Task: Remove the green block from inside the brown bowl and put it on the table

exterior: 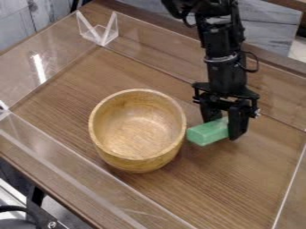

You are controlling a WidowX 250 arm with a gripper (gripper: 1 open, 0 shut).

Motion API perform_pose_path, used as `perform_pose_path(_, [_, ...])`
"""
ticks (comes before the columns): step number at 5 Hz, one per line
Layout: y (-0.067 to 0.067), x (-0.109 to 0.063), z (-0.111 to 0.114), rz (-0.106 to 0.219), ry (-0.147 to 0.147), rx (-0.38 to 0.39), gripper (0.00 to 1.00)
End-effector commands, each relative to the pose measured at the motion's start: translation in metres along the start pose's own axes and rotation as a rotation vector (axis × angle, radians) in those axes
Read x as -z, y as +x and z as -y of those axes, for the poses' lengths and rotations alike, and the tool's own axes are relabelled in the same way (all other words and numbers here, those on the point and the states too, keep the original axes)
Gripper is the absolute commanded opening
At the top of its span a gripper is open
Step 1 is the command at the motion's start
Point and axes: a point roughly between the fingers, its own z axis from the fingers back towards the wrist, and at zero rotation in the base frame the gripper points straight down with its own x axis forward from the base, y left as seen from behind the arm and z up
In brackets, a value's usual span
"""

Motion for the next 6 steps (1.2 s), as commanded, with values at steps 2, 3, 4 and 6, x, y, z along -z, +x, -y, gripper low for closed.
perform_pose_path(2, [0.0123, -0.0169, -0.0002, 0.061, -0.004, 0.014, 0.00])
perform_pose_path(3, [0.0132, -0.0168, -0.0007, 0.061, -0.008, 0.015, 0.00])
perform_pose_path(4, [0.0139, -0.0167, -0.0013, 0.061, -0.013, 0.016, 0.00])
perform_pose_path(6, [0.0154, -0.0165, -0.0022, 0.060, -0.022, 0.018, 0.00])
